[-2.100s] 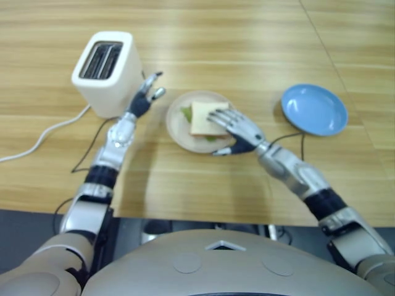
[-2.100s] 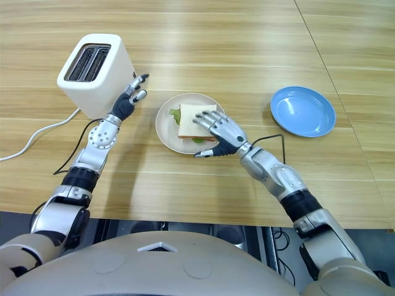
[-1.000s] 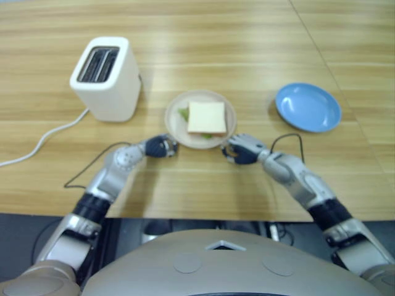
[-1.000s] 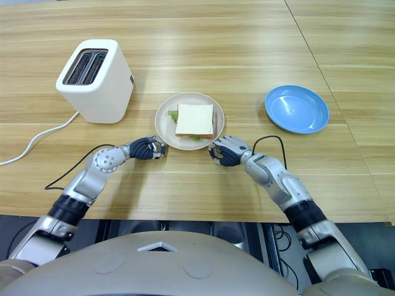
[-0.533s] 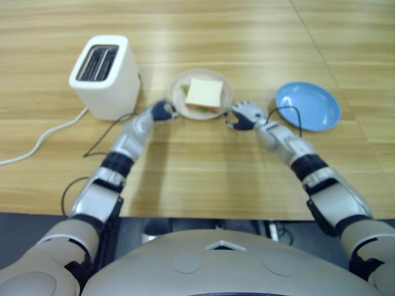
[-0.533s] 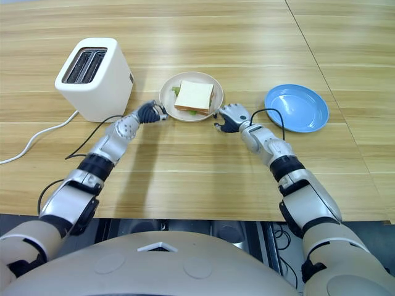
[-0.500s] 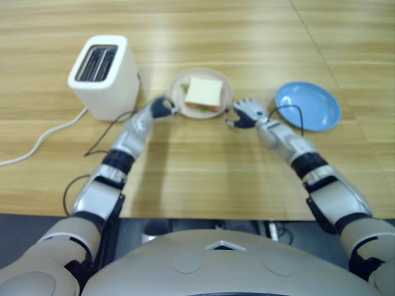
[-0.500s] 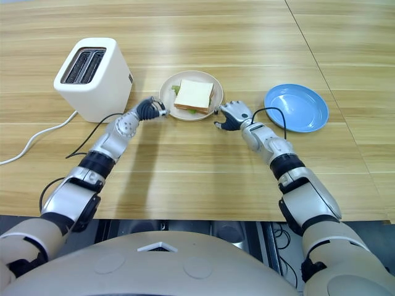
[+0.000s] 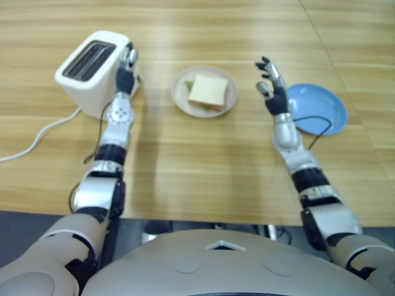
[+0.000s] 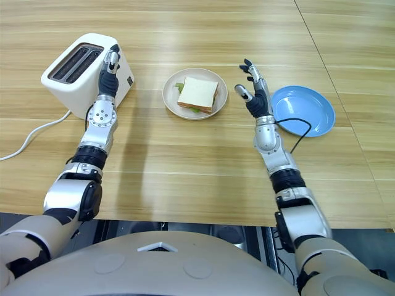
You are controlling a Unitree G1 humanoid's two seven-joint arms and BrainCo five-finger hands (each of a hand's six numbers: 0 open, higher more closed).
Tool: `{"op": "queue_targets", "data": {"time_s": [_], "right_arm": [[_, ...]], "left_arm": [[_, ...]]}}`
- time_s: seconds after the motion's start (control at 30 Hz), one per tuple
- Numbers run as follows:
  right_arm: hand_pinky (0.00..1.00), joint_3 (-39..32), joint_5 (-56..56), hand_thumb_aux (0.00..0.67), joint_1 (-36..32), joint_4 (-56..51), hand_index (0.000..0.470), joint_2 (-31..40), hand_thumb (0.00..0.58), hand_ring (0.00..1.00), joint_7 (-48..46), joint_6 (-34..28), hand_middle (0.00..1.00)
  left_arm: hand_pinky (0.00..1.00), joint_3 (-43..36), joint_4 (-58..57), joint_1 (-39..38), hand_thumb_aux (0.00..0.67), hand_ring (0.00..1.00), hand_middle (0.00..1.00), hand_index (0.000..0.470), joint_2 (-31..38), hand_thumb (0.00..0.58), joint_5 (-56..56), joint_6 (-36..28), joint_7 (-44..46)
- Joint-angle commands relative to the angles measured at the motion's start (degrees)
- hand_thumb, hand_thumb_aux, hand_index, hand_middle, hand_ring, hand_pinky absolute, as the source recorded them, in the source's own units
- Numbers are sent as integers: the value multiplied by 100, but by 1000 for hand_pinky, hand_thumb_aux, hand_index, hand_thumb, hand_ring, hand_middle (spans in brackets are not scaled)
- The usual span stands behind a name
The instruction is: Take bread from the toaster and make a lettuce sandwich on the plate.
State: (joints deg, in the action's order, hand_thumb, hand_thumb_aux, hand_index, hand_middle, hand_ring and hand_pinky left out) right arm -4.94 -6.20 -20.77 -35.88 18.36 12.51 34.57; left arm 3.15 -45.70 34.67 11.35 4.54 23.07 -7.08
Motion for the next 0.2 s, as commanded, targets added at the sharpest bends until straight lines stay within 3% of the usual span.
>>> {"op": "queue_targets", "data": {"time_s": [0.03,0.2], "right_arm": [[0,542,1166,0,19,-125,0,-329,0,0,-928,-148,0],[0,936,1692,0,6,-205,0,-627,0,0,-1512,-223,0]], "left_arm": [[0,165,-165,-29,0,0,0,0,-214,0,-371,259,340],[0,159,-387,30,0,0,0,0,-353,0,-430,349,516]]}}
